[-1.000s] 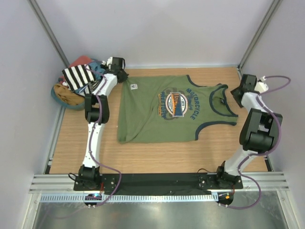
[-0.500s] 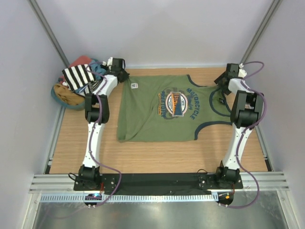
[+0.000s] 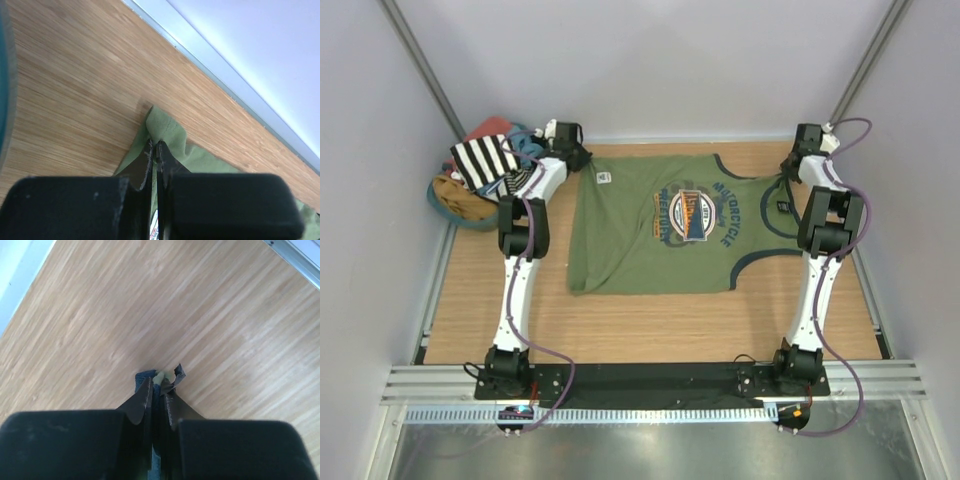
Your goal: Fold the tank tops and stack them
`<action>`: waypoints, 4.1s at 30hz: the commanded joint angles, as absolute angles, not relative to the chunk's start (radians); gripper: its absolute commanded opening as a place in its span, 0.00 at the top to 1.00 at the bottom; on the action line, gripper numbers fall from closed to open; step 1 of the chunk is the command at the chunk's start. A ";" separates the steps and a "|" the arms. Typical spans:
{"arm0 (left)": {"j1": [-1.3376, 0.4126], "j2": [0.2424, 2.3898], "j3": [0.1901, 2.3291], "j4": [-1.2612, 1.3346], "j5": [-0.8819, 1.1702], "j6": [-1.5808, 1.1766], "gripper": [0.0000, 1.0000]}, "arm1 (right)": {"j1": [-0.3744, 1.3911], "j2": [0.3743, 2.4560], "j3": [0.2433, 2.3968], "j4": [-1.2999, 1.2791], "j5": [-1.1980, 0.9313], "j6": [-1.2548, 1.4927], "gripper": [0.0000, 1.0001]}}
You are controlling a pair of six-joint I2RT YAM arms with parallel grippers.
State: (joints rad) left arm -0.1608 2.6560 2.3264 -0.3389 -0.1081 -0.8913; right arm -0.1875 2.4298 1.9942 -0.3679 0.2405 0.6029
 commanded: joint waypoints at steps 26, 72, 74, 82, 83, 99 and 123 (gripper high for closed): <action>-0.277 1.999 1.761 -0.256 -0.124 -0.701 0.02 | -0.210 1.797 1.504 -0.318 0.155 0.620 0.27; -0.565 1.335 0.819 -0.383 -0.267 -0.661 0.29 | 0.207 1.284 0.611 -0.265 0.090 0.534 0.78; -0.565 1.339 0.824 -0.380 -0.256 -0.657 0.30 | 0.210 1.282 0.611 -0.267 0.095 0.534 0.83; -0.575 1.410 0.854 -0.383 -0.210 -0.634 0.32 | 0.215 1.244 0.592 -0.267 0.109 0.537 0.99; -0.581 1.417 0.864 -0.385 -0.207 -0.634 0.33 | 0.216 1.244 0.592 -0.270 0.110 0.537 0.99; -0.578 1.329 0.810 -0.446 -0.397 -0.733 1.00 | 0.216 1.193 0.572 -0.305 0.164 0.558 0.99; -0.549 1.479 0.836 -0.330 -0.060 -0.666 0.58 | 0.215 1.178 0.561 -0.311 0.135 0.554 0.82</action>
State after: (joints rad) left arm -0.5438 1.4578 0.7887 -0.3767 -0.1024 -0.6731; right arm 0.2104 1.1973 0.5720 -0.3294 0.1295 0.5556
